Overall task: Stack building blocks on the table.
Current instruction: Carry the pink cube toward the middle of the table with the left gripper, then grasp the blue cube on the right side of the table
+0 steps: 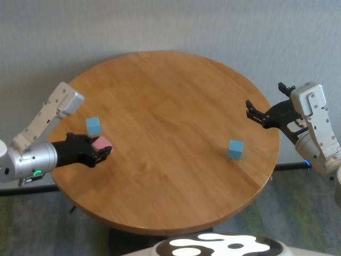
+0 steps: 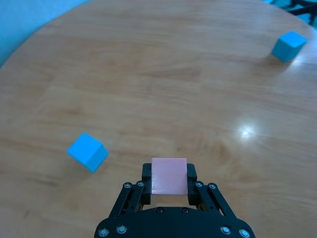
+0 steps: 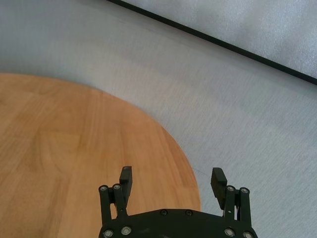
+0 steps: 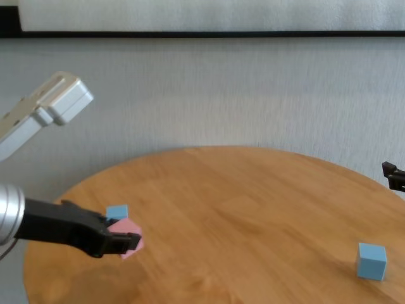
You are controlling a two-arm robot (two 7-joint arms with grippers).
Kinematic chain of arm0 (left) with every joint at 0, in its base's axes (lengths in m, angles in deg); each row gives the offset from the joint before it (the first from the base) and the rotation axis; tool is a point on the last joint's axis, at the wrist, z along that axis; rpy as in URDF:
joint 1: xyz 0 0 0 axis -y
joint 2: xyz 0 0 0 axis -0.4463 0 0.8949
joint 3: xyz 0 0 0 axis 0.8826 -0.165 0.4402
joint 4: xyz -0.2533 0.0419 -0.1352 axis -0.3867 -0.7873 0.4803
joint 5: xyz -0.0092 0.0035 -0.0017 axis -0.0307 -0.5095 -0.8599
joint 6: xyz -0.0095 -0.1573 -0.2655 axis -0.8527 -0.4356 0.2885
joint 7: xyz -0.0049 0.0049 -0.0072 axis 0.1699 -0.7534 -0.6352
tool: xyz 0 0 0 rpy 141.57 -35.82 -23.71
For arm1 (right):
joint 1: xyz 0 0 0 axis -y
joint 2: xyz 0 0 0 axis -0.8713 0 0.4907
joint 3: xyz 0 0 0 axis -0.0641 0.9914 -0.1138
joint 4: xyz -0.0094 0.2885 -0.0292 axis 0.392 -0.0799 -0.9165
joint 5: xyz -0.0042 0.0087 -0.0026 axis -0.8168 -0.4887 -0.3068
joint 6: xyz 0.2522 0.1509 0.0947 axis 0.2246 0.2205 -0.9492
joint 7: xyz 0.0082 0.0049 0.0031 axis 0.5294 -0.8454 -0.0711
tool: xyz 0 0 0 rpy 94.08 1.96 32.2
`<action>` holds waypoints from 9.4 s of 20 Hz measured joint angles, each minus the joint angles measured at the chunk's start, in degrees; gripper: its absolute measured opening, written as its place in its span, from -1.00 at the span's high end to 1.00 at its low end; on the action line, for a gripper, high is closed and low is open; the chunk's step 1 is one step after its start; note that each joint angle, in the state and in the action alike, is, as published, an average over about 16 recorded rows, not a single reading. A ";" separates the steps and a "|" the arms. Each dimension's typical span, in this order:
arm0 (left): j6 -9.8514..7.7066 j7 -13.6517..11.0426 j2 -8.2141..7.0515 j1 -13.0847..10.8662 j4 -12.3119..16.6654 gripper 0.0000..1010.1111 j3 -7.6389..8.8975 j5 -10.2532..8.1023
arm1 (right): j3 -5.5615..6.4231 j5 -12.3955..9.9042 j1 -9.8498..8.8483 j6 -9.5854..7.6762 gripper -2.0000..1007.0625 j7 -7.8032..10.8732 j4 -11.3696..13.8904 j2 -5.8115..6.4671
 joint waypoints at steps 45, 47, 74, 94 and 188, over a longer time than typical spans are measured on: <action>10.36 -15.03 9.66 18.21 -18.66 0.20 -18.39 3.87 | 0.00 0.00 0.00 0.00 -1.00 0.00 0.00 0.00; 10.53 -14.84 9.98 18.37 -19.12 0.20 -18.62 4.26 | 0.00 0.00 0.00 0.00 -1.00 0.00 0.00 0.00; 9.68 -13.31 10.88 17.91 -18.93 0.20 -19.24 9.37 | 0.00 0.00 0.00 0.00 -1.00 0.00 0.00 0.00; 10.34 -12.99 10.67 17.17 -18.29 -0.45 -18.01 8.51 | 0.00 0.00 0.00 0.00 -1.00 0.00 0.00 0.00; 31.15 4.01 11.96 1.04 -10.74 -0.98 5.34 -6.09 | -6.02 0.59 10.83 -17.27 -1.00 35.92 -5.16 4.08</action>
